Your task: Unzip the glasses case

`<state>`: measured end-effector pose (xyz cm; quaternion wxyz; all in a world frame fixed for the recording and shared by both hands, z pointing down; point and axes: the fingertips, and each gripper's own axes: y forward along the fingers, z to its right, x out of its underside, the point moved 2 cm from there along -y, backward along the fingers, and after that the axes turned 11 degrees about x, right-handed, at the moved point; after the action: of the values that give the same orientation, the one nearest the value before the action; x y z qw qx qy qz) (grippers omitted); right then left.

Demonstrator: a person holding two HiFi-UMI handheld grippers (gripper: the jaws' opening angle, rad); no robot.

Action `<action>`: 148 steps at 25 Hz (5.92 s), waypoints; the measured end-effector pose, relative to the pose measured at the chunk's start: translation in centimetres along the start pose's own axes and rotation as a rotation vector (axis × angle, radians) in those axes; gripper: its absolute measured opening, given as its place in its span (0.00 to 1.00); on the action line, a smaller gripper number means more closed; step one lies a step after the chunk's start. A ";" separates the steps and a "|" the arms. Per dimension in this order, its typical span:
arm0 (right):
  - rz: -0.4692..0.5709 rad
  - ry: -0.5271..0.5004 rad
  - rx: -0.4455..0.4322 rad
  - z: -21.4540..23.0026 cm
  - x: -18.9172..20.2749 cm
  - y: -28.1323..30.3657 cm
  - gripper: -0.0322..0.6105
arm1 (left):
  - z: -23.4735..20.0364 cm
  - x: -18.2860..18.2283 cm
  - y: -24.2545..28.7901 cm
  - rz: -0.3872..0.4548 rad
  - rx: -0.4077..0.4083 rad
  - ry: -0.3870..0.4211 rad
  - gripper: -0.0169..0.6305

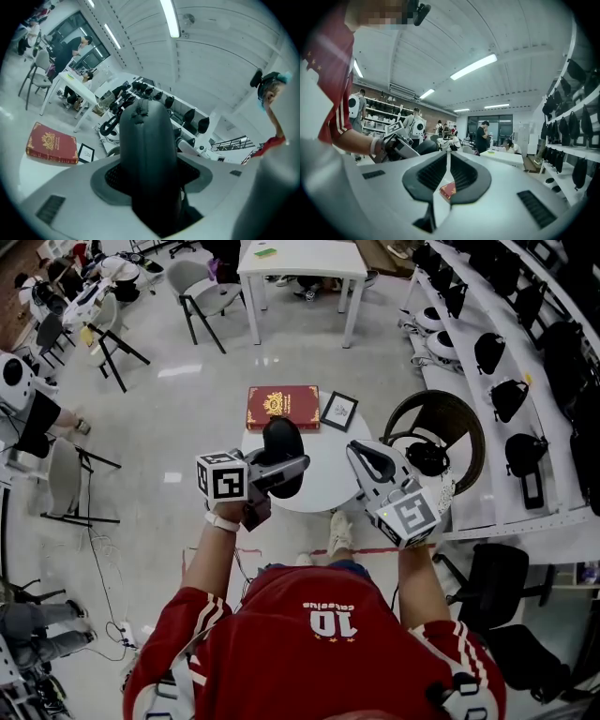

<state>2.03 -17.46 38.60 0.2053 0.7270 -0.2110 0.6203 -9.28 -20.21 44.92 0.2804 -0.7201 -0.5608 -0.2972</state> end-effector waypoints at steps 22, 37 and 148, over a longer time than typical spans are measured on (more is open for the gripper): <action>-0.114 0.129 0.015 5.2 5.8 2.9 0.11 | -19.2 6.8 4.8 -0.010 -0.141 -0.284 0.44; -0.210 0.126 -0.075 8.4 10.2 5.9 0.10 | -31.8 15.1 5.3 -0.083 -0.327 -0.448 0.45; 0.038 0.188 0.297 2.6 -2.4 -4.0 0.07 | 6.8 -4.6 -5.6 0.246 -0.590 0.640 0.04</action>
<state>6.12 -15.48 35.73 0.1025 0.6840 -0.1105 0.7138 -14.84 -16.93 37.36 0.2556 -0.7025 -0.2475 -0.6164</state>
